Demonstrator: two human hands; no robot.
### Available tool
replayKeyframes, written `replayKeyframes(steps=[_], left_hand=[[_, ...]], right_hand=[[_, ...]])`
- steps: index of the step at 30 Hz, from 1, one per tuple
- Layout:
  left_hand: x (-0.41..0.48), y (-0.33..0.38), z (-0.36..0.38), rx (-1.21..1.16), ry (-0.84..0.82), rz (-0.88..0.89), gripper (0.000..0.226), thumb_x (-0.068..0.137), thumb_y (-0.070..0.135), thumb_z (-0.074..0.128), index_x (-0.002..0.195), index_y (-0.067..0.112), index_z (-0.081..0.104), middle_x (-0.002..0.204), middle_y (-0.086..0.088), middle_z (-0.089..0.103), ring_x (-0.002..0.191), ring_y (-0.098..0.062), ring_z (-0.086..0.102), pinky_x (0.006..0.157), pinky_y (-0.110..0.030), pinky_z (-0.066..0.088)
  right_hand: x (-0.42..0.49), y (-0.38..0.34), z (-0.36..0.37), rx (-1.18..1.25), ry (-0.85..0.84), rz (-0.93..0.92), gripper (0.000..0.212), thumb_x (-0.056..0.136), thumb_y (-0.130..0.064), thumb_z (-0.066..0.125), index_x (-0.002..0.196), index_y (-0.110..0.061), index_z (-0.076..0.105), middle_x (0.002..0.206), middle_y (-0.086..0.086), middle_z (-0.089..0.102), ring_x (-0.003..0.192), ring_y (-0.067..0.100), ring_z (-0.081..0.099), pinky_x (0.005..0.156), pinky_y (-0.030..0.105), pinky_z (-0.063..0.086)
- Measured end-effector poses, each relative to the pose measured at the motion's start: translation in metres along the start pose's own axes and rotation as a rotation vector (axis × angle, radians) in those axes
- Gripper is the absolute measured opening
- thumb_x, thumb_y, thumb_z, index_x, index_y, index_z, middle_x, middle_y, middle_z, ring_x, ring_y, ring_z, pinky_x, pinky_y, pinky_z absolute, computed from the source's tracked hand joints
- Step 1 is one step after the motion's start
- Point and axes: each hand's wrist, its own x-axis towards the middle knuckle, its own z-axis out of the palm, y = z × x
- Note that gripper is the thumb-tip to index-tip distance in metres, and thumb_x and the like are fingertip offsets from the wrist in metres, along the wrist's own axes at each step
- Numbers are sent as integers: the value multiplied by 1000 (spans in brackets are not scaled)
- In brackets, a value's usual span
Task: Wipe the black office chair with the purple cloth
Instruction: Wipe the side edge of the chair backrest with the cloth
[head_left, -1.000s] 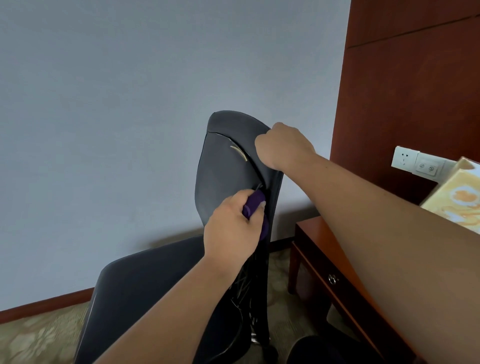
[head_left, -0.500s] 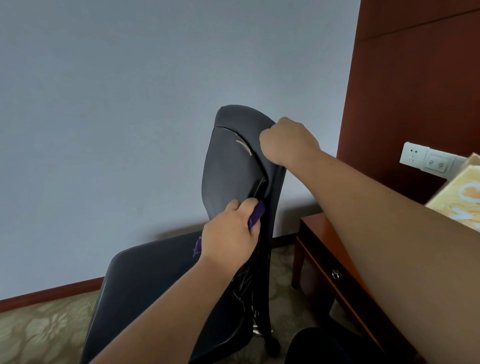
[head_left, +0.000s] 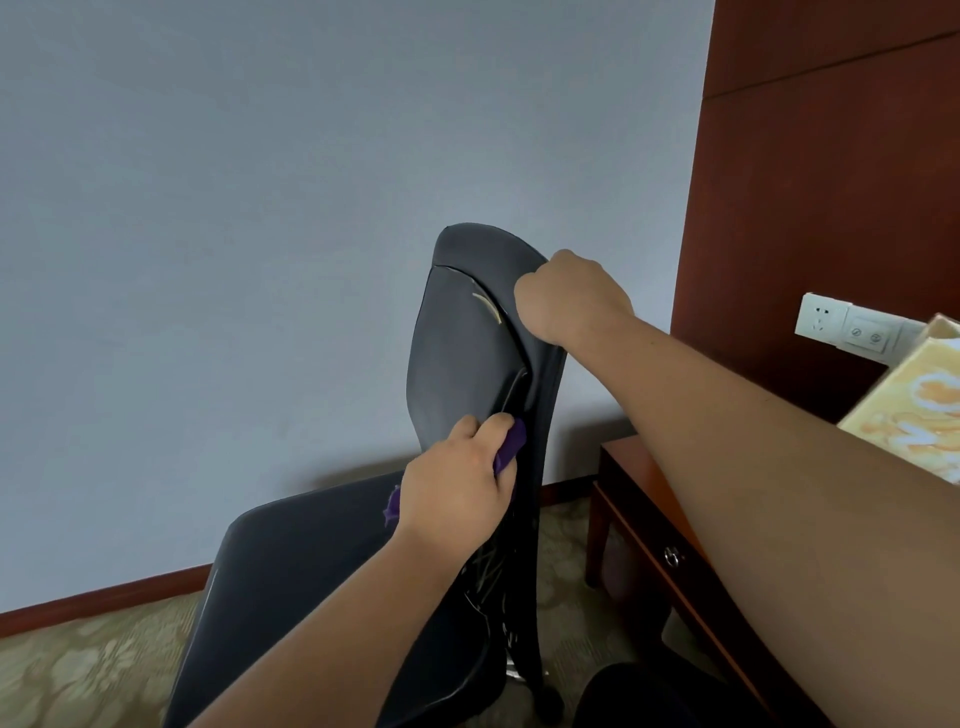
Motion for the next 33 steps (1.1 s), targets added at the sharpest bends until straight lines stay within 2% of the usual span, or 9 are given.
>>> replayKeyframes(steps=[2, 6, 10, 14, 20, 23, 27, 30, 33], left_hand=[[-2, -3, 0, 31, -4, 8, 26, 95, 38, 45, 120, 38, 40, 88, 10, 50, 59, -14, 54, 47, -29, 48], [-1, -8, -3, 98, -39, 83, 27, 94, 37, 47, 121, 37, 41, 89, 9, 52, 62, -16, 56, 47, -30, 49], [-3, -16, -5, 175, -80, 165, 28, 93, 37, 48, 120, 35, 41, 88, 9, 52, 62, -14, 55, 43, -25, 37], [-9, -23, -6, 223, -118, 220, 27, 92, 36, 51, 117, 34, 43, 86, 8, 52, 61, -13, 53, 42, -24, 33], [-3, -14, -14, 129, -56, 162, 24, 93, 37, 48, 117, 35, 46, 87, 11, 53, 61, -13, 55, 46, -27, 44], [10, -4, -20, 41, 13, 99, 25, 93, 38, 49, 118, 37, 46, 90, 12, 54, 63, -16, 58, 51, -33, 51], [7, -3, -13, 62, -32, 106, 27, 95, 37, 47, 122, 37, 44, 92, 10, 53, 66, -17, 58, 53, -34, 53], [0, -10, -6, 85, -57, 129, 29, 94, 36, 48, 122, 37, 41, 92, 10, 51, 65, -15, 56, 50, -32, 51], [0, -15, -6, 137, -65, 173, 28, 92, 36, 50, 119, 36, 42, 88, 10, 51, 61, -12, 48, 43, -25, 38]], right_hand=[[-1, -1, 1, -2, 1, -4, 18, 85, -21, 43, 101, -12, 46, 77, 0, 41, 77, 26, 51, 69, 34, 41], [-2, -1, 0, 10, 8, 2, 18, 85, -21, 43, 100, -13, 46, 77, 0, 43, 66, 18, 45, 56, 30, 32], [-4, -2, -1, 13, 0, 4, 21, 83, -22, 43, 102, -13, 47, 79, 0, 44, 70, 22, 49, 62, 32, 37], [-6, -4, -2, 11, -9, 15, 23, 83, -21, 43, 103, -12, 46, 80, 1, 45, 76, 25, 52, 67, 34, 41], [-6, -4, -1, 5, -1, 19, 21, 83, -22, 43, 102, -13, 46, 78, 1, 44, 70, 22, 49, 65, 33, 40], [-5, -5, 0, 4, 0, 20, 23, 84, -22, 43, 104, -13, 47, 81, 2, 45, 78, 28, 53, 68, 35, 40], [-5, -3, 0, 9, 4, 23, 29, 84, -23, 43, 109, -11, 50, 95, 6, 51, 86, 30, 55, 74, 36, 44], [-4, -2, 0, 16, 2, 17, 27, 84, -24, 43, 107, -12, 49, 90, 4, 50, 80, 27, 54, 72, 36, 43], [-3, -2, 1, 13, -1, 10, 25, 84, -24, 42, 104, -11, 49, 81, 2, 47, 70, 22, 50, 68, 34, 42]])
